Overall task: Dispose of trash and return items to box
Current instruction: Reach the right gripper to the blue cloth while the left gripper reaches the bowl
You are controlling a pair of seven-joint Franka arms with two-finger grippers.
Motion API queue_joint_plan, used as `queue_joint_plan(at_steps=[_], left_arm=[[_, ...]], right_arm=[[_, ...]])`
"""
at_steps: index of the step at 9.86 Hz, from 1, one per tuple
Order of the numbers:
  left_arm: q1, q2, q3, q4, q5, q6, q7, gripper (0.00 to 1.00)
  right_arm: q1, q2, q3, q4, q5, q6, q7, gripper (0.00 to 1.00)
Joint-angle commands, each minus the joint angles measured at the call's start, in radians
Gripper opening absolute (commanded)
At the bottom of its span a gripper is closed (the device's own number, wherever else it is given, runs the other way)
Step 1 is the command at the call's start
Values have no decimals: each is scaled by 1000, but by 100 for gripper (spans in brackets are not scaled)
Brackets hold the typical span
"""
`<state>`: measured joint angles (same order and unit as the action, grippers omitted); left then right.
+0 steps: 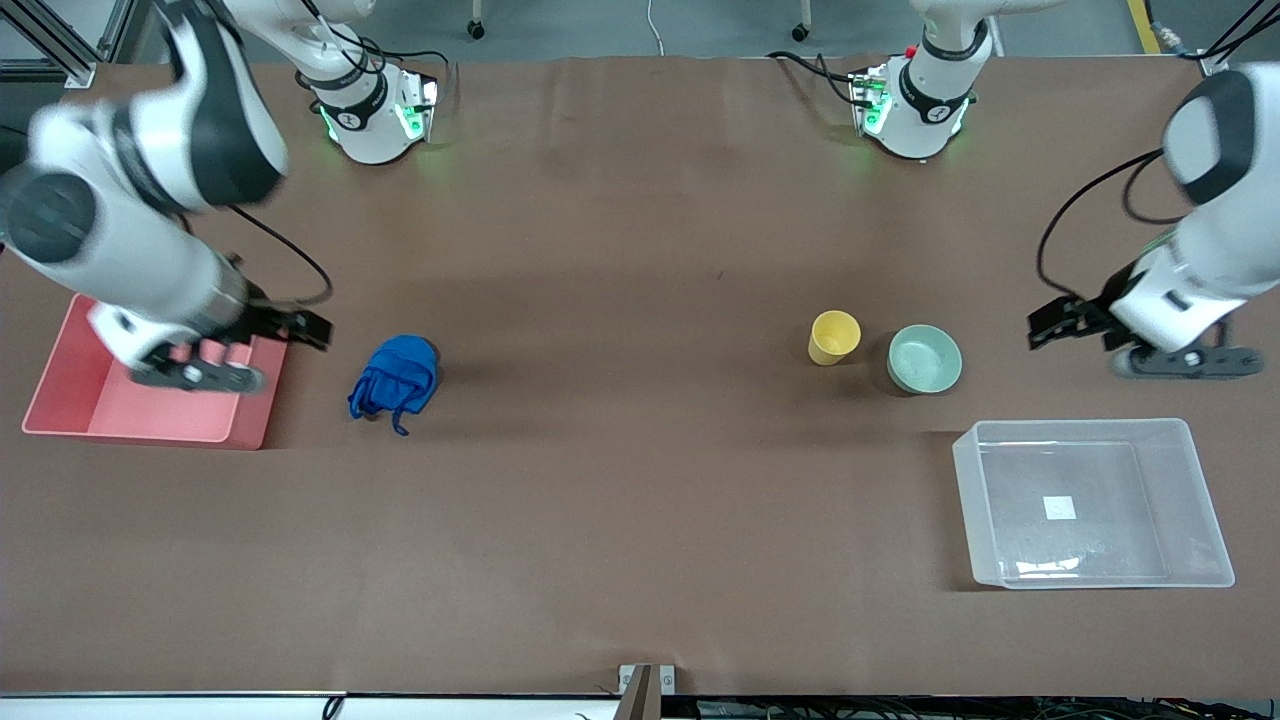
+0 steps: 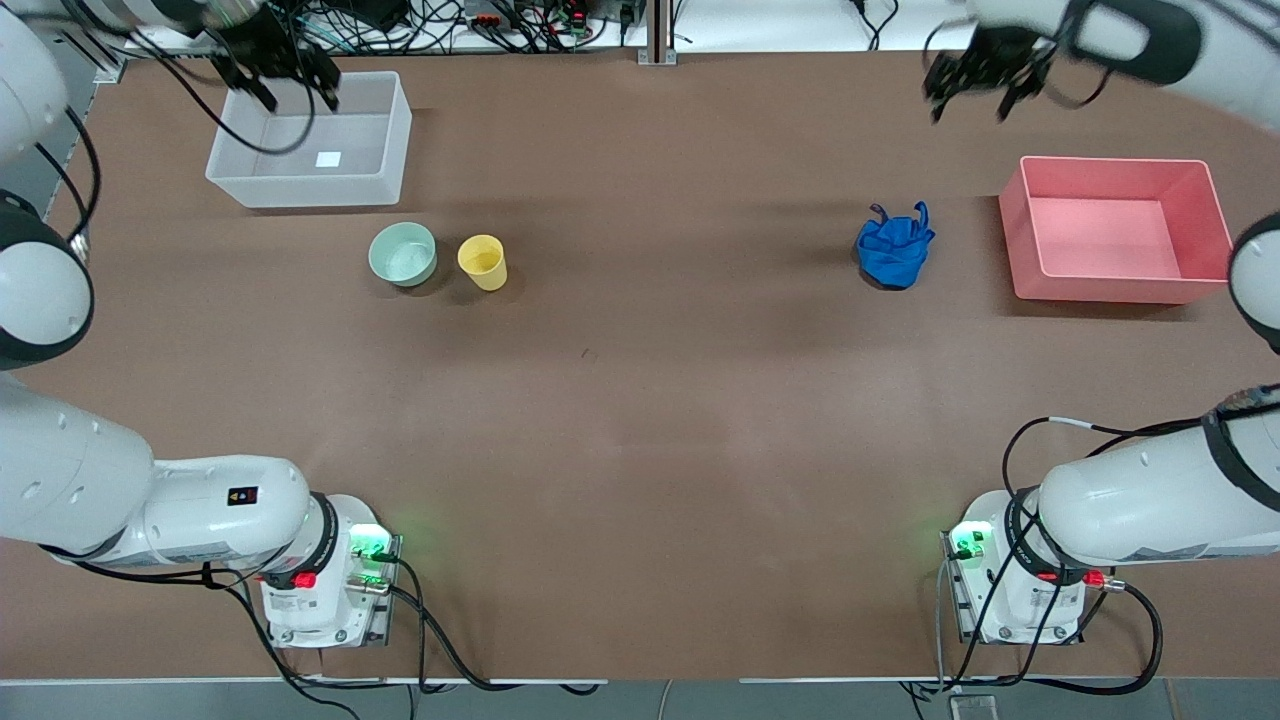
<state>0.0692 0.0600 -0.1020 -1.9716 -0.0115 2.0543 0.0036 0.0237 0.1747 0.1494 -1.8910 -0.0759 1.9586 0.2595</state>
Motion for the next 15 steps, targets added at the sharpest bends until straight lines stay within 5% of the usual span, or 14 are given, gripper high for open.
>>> queue_joint_plan(at_steps=[1, 4, 11, 12, 13, 14, 15], left_arm=[[7, 10, -7, -244, -5, 241, 16, 98], [7, 127, -8, -308, -4, 368, 18, 96], [6, 271, -10, -372, 2, 593, 18, 95], [6, 288, -10, -371, 2, 613, 18, 82], [6, 294, -8, -371, 4, 616, 18, 30], [4, 294, -10, -371, 8, 616, 18, 11], [4, 294, -10, -371, 8, 616, 18, 8]], right_arm=[[2, 31, 7, -179, -16, 243, 15, 100], [2, 98, 6, -322, -27, 506, 14, 100], [-13, 216, -2, -371, -80, 660, 14, 100], [-31, 220, -4, -384, -105, 693, 14, 100], [-39, 220, -2, -384, -105, 697, 14, 77], [-39, 220, -2, -384, -105, 697, 15, 44], [-42, 220, -1, -381, -104, 691, 47, 17]])
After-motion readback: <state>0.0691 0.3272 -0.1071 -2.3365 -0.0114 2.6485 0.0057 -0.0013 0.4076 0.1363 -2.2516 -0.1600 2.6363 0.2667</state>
